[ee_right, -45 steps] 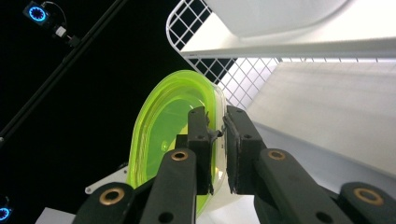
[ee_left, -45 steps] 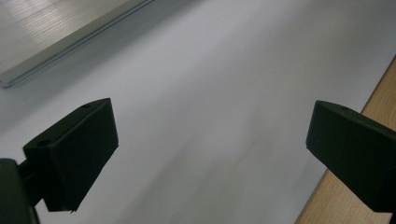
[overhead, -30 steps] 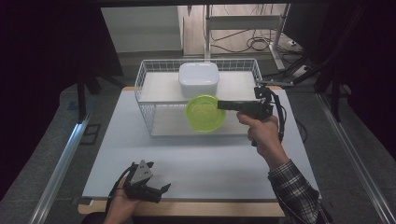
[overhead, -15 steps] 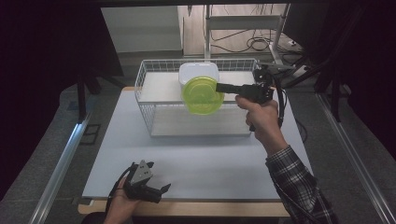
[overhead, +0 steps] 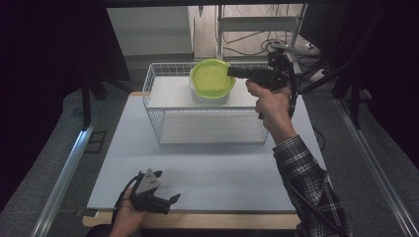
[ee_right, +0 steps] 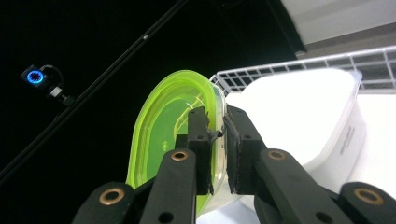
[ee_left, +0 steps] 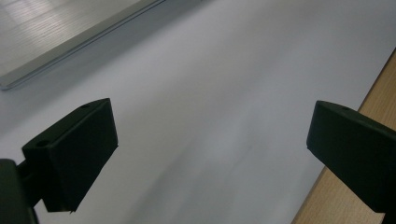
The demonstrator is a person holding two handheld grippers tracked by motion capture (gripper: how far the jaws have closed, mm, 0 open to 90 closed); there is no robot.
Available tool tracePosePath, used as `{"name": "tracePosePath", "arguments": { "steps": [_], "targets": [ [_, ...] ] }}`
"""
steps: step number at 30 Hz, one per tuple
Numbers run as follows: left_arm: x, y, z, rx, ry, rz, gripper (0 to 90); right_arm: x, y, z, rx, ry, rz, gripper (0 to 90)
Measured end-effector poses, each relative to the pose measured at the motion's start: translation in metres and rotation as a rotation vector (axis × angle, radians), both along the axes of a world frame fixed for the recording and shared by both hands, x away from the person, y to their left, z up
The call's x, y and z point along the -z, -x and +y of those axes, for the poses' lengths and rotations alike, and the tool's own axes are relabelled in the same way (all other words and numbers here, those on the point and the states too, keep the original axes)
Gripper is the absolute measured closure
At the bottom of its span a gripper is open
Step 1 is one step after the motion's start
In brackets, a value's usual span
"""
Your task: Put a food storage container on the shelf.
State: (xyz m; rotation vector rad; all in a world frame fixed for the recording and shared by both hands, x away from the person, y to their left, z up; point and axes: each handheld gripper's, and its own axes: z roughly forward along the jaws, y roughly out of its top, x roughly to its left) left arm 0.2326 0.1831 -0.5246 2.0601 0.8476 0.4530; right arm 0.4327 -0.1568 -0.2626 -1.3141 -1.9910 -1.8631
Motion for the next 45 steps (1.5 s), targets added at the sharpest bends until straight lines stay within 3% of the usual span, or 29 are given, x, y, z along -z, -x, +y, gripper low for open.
{"name": "tracePosePath", "arguments": {
  "steps": [13,30,38,45],
  "targets": [
    [0.0,0.0,0.0,0.004,0.0,0.0,1.7,-0.014,-0.023,0.015,0.079,0.035,-0.019,81.4],
    [0.001,0.001,-0.001,0.016,-0.011,0.007,1.7,-0.006,-0.049,0.025,0.137,0.082,0.022,80.9],
    [0.002,0.001,-0.003,0.021,-0.017,0.009,1.7,-0.011,-0.05,0.034,0.208,0.21,-0.02,78.0],
    [0.002,0.0,-0.003,0.024,-0.021,0.012,1.7,-0.011,-0.051,0.037,0.242,0.249,-0.029,71.6]
  ]
}}
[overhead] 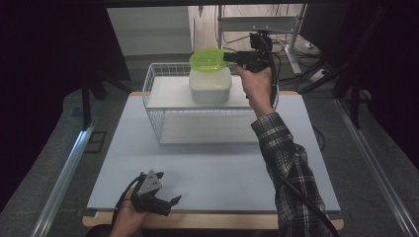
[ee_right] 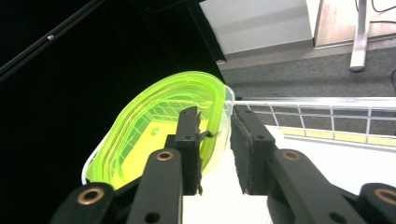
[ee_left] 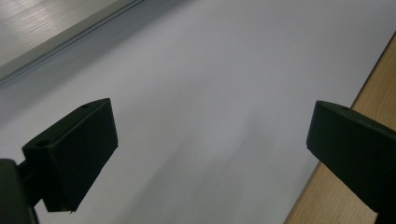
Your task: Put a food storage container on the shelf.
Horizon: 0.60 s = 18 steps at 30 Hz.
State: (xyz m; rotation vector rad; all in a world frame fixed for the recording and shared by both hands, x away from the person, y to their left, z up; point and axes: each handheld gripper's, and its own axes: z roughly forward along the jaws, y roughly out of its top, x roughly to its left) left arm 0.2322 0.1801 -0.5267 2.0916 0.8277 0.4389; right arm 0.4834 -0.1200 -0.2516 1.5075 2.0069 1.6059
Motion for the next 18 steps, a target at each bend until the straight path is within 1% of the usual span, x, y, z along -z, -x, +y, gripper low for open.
{"name": "tracePosePath", "arguments": {
  "steps": [4,7,9,11,13,16,18],
  "targets": [
    [0.0002,-0.0001,-0.0003,0.001,-0.003,0.001,1.7,0.002,-0.0011,-0.0015,0.004,0.003,0.003,71.0],
    [0.0002,0.0,-0.0005,0.002,-0.004,0.002,1.7,0.002,-0.001,-0.0023,0.002,0.002,-0.001,65.2],
    [0.0001,0.0,-0.0005,0.001,-0.003,0.002,1.7,0.001,-0.0005,-0.0026,0.0,-0.001,-0.015,57.8],
    [0.0001,0.0,-0.0003,0.0,-0.002,0.0,1.7,0.0,0.0,-0.0031,-0.009,-0.002,-0.03,48.2],
    [0.0001,0.0,-0.0002,-0.001,-0.001,0.0,1.7,-0.0001,-0.0001,-0.0035,-0.034,0.0,-0.037,39.0],
    [-0.0001,0.0001,-0.0002,-0.001,0.001,0.001,1.7,0.0016,0.0009,-0.0058,-0.075,-0.01,-0.043,29.6],
    [-0.0001,0.0002,-0.0005,0.0,-0.002,0.0,1.7,0.004,0.0025,-0.0078,-0.09,-0.015,-0.042,24.8]
  ]
}}
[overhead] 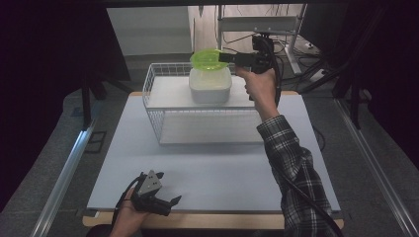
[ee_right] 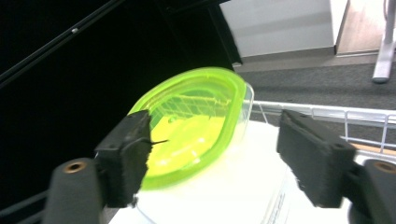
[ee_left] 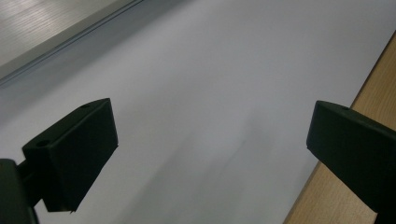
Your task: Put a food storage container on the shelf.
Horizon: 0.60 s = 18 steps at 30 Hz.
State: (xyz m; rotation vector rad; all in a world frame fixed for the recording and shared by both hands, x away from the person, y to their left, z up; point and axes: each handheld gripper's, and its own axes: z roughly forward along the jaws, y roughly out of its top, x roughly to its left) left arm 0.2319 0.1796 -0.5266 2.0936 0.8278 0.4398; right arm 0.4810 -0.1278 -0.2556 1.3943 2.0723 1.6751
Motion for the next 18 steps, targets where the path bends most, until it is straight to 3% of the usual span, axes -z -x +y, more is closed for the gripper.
{"name": "tracePosePath", "arguments": {
  "steps": [6,18],
  "targets": [
    [0.001,-0.001,-0.001,0.001,-0.003,0.004,1.7,0.009,0.01,-0.008,-0.061,-0.014,-0.026,17.0],
    [0.001,-0.001,-0.001,0.004,-0.004,0.01,1.7,0.021,0.033,-0.02,-0.113,0.053,-0.072,10.3]
  ]
}}
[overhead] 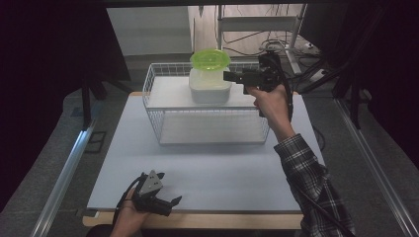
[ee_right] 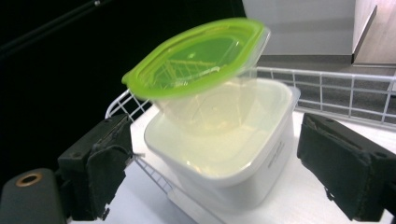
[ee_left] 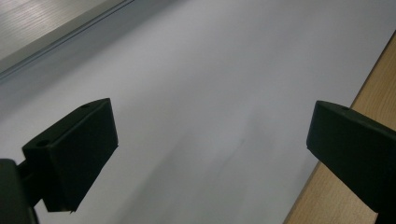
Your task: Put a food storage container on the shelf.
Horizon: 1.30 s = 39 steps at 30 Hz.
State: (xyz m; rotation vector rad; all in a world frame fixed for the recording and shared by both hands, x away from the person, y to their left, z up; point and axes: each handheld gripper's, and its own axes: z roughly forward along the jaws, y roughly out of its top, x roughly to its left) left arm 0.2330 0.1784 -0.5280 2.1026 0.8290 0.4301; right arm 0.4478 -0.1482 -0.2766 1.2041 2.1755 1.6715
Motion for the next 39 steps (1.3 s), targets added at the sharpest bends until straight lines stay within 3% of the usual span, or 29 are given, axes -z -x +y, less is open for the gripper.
{"name": "tracePosePath", "arguments": {
  "steps": [15,29,32,39],
  "targets": [
    [0.0,0.0,0.0,0.002,0.008,0.013,1.8,0.024,0.029,0.004,-0.065,0.107,-0.069,7.7],
    [0.001,0.0,-0.001,0.004,0.001,0.008,1.7,0.054,0.053,0.008,-0.117,0.167,-0.057,6.4],
    [0.001,0.0,-0.001,0.004,0.002,0.006,1.7,0.06,0.058,0.011,-0.116,0.199,-0.072,6.2],
    [0.001,0.0,-0.001,0.007,-0.005,0.004,1.7,0.076,0.068,0.015,-0.138,0.223,-0.084,5.2]
  ]
}}
